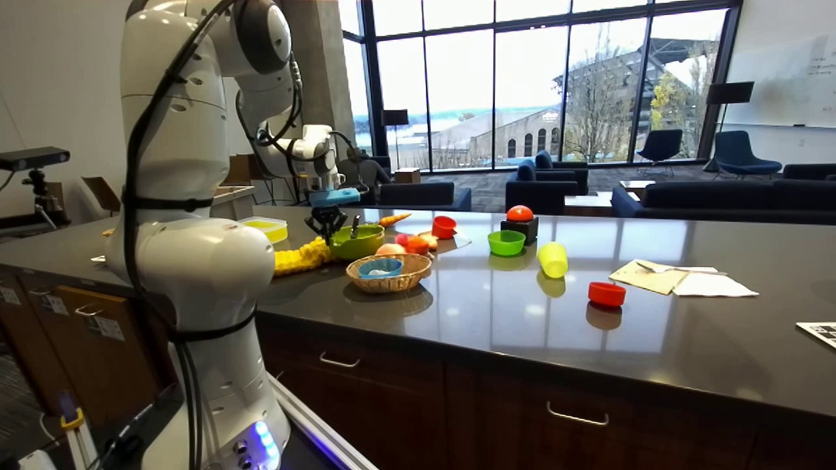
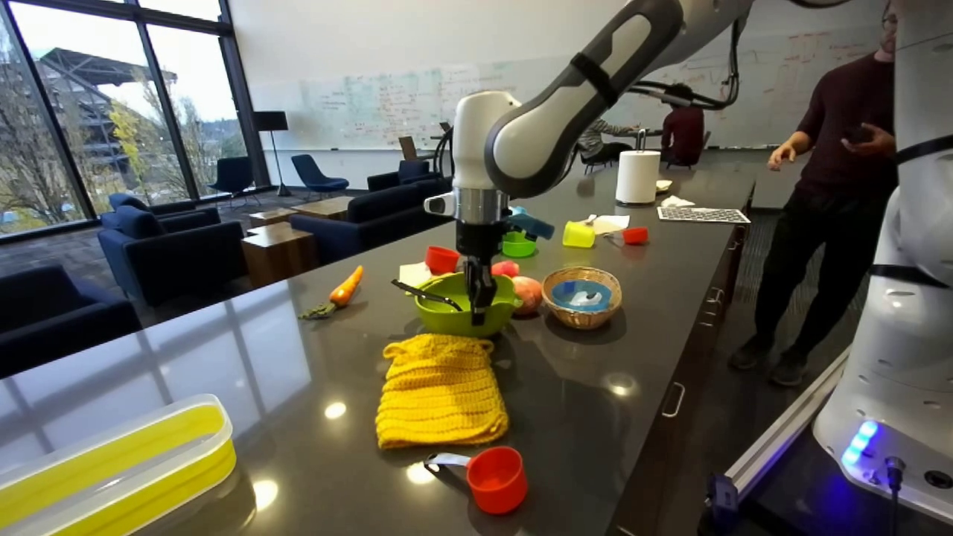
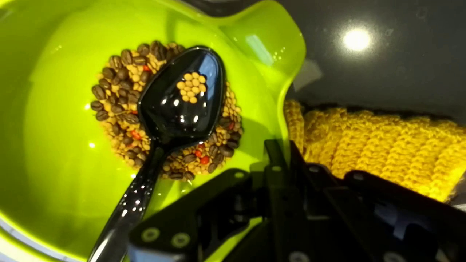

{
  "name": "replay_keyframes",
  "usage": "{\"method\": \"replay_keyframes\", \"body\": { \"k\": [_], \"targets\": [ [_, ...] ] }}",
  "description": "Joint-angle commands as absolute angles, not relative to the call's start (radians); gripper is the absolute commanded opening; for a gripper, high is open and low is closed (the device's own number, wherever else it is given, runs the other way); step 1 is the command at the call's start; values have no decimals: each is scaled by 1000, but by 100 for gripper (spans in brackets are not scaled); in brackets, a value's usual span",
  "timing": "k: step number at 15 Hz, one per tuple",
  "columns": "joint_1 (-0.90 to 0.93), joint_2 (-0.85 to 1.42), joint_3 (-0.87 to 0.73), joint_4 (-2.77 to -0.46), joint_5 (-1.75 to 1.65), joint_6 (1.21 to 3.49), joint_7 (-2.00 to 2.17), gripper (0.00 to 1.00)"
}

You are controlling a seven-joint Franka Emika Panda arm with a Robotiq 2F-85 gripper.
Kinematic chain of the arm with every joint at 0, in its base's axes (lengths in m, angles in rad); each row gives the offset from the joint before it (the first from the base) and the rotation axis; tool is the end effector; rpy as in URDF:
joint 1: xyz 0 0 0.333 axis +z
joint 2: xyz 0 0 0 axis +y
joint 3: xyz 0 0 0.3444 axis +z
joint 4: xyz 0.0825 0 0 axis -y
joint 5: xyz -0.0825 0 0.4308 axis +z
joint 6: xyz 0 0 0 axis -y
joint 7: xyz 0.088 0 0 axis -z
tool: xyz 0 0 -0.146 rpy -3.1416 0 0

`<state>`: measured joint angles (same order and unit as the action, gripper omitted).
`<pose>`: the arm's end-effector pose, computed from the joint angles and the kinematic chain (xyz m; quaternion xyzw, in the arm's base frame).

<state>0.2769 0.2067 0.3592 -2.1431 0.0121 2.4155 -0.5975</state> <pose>0.4940 0.3649 0.2773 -0.8198 -0.5699 -0.0384 0.0409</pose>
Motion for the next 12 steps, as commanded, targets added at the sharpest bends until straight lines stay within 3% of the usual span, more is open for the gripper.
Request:
{"method": "replay_keyframes", "body": {
  "k": [1, 2, 4, 12],
  "targets": [
    [282, 228, 362, -2141, -9, 2395, -586, 30],
    [281, 225, 364, -2144, -3, 2393, -587, 31],
    [280, 235, 366, -2143, 4, 2378, -586, 41],
    [287, 249, 364, -2138, -19, 2360, -539, 97]
  ]
}}
